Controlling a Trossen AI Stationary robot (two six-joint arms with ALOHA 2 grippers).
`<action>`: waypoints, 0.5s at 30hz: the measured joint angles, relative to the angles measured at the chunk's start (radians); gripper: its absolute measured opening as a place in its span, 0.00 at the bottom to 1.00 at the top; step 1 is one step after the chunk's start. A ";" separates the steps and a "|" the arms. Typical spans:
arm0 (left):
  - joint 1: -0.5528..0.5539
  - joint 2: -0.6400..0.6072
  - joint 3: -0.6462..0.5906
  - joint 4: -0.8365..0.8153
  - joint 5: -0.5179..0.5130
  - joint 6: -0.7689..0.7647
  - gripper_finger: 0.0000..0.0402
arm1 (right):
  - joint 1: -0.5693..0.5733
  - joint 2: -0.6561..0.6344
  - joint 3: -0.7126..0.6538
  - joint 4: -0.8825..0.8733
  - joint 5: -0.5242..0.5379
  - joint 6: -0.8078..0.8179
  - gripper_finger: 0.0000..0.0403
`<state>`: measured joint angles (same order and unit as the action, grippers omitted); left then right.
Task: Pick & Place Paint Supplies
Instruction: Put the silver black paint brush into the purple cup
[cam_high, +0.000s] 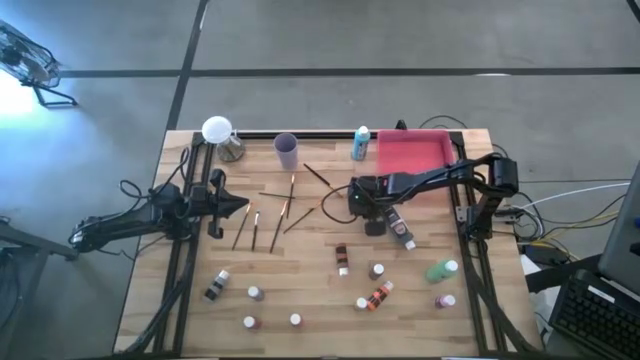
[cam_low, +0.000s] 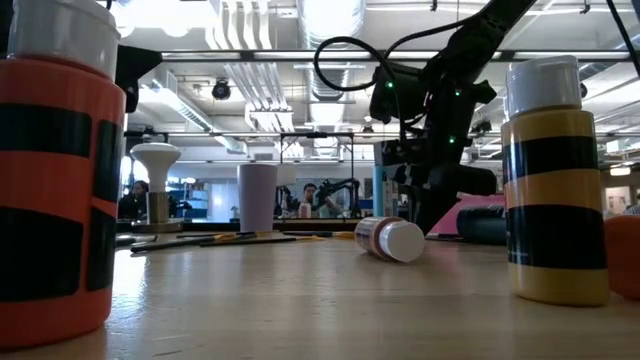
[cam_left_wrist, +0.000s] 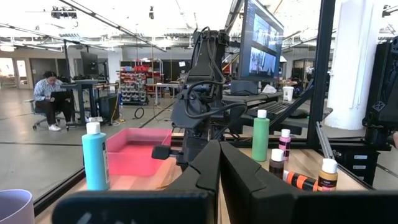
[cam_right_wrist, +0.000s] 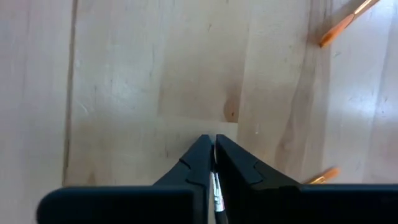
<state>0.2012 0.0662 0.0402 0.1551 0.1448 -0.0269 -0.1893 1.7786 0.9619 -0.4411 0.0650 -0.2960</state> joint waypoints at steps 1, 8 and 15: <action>0.000 0.000 0.000 0.000 0.000 0.000 0.03 | 0.000 0.000 0.000 0.001 0.002 0.000 0.03; 0.000 0.000 0.000 0.000 0.000 0.000 0.03 | -0.001 -0.014 -0.002 -0.001 0.017 -0.004 0.03; 0.000 0.000 0.000 0.000 0.000 0.000 0.03 | -0.001 -0.097 -0.003 -0.010 0.064 -0.019 0.03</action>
<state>0.2012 0.0662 0.0402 0.1551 0.1445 -0.0269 -0.1905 1.6820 0.9592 -0.4512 0.1285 -0.3149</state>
